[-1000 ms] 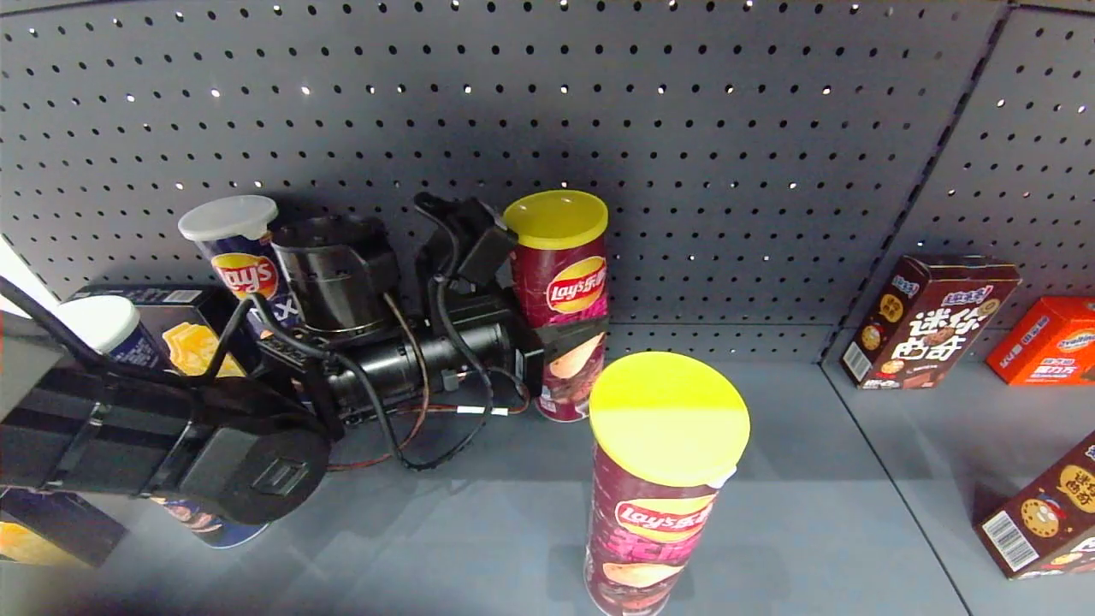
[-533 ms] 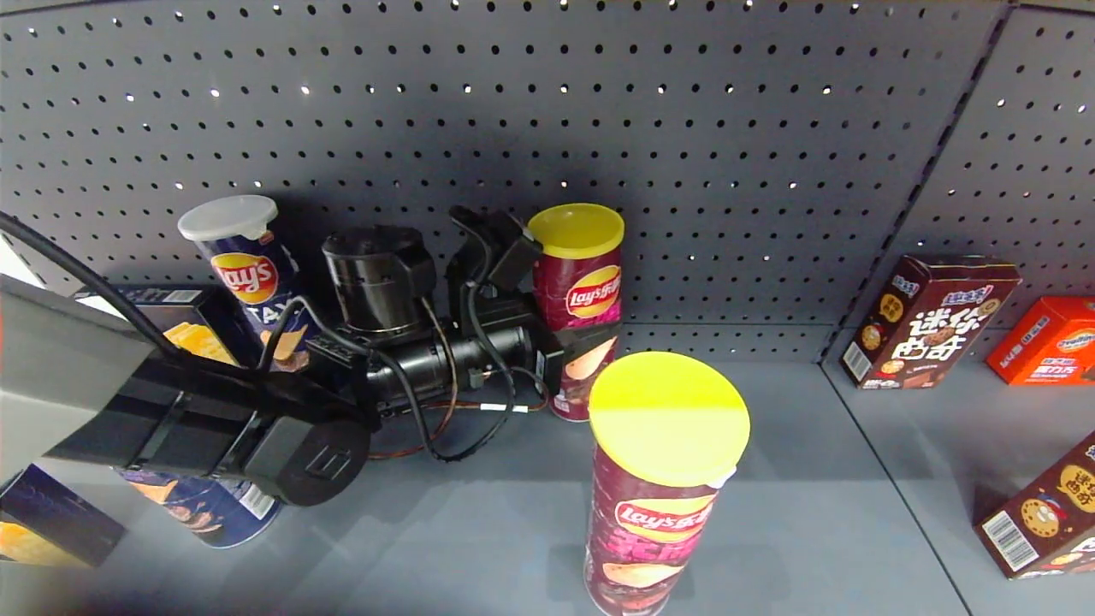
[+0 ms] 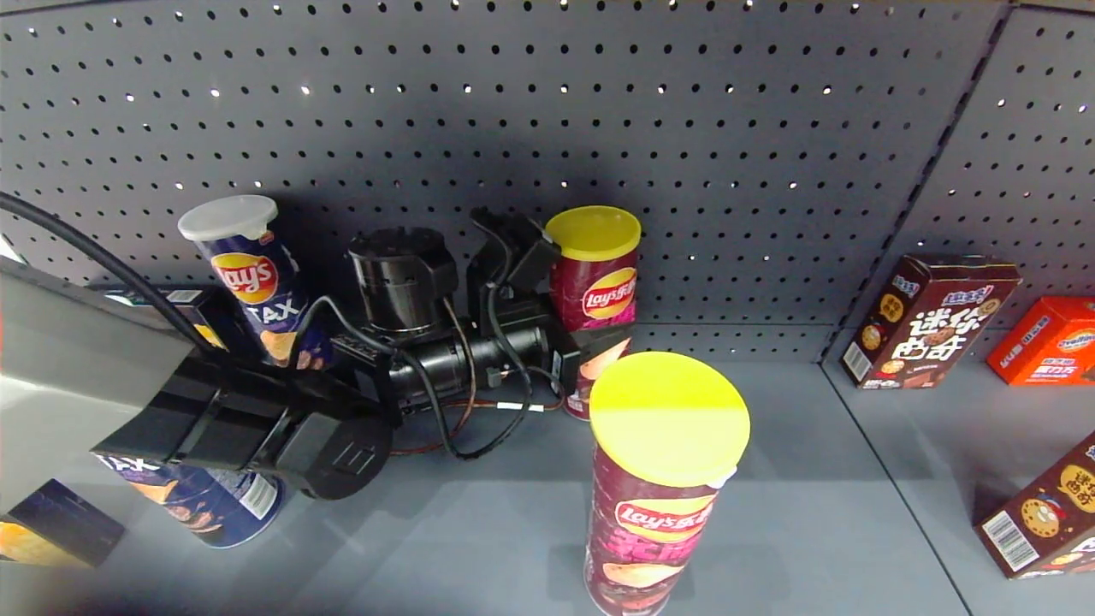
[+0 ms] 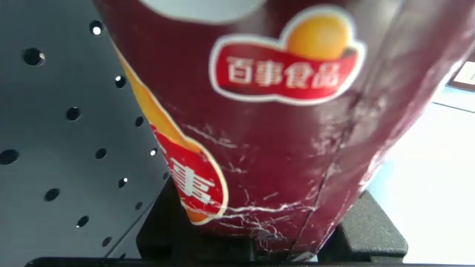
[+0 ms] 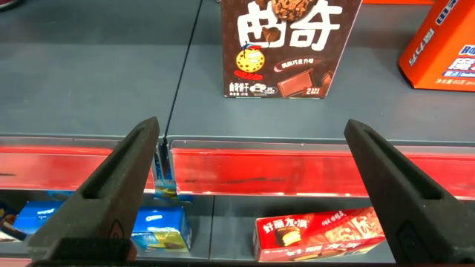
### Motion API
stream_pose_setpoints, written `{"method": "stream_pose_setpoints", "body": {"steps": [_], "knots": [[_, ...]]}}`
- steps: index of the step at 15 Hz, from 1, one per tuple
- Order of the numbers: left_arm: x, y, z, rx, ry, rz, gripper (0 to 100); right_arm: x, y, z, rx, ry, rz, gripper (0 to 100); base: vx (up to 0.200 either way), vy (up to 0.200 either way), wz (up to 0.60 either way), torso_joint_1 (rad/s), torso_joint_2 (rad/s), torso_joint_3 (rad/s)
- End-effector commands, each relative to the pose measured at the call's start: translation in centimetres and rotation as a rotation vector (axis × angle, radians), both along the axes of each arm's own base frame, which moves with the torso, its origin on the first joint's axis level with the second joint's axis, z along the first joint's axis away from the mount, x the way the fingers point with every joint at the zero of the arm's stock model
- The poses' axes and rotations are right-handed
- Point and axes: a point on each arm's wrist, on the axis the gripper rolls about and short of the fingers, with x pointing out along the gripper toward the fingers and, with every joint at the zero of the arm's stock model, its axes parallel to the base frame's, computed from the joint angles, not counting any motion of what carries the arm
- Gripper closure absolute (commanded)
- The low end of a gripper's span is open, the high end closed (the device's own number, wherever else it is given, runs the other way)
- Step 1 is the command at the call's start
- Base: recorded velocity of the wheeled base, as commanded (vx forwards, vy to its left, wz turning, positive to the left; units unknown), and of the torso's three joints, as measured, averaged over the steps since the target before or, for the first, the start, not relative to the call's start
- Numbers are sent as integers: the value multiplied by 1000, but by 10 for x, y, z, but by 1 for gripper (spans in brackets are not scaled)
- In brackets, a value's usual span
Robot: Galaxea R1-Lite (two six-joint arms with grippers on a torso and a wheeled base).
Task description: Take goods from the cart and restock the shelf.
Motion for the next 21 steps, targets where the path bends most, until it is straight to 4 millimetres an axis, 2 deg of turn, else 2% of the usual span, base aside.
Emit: {"method": "stream_pose_setpoints", "body": {"steps": [1, 5, 6, 12, 18, 21], "knots": [[1, -2, -2, 2, 4, -2, 100, 0, 0, 0, 0, 0, 0, 0, 0, 0, 0, 0, 0, 0], [3, -3, -3, 1, 0, -4, 100, 0, 0, 0, 0, 0, 0, 0, 0, 0, 0, 0, 0, 0], [2, -4, -3, 4, -3, -4, 0, 0, 0, 0, 0, 0, 0, 0, 0, 0, 0, 0, 0, 0], [-1, -2, -4, 10, 4, -1, 0, 0, 0, 0, 0, 0, 0, 0, 0, 0, 0, 0, 0, 0], [-34, 22, 9, 11, 4, 44, 0, 0, 0, 0, 0, 0, 0, 0, 0, 0, 0, 0, 0, 0], [-42, 27, 6, 14, 5, 133, 0, 0, 0, 0, 0, 0, 0, 0, 0, 0, 0, 0, 0, 0]]}}
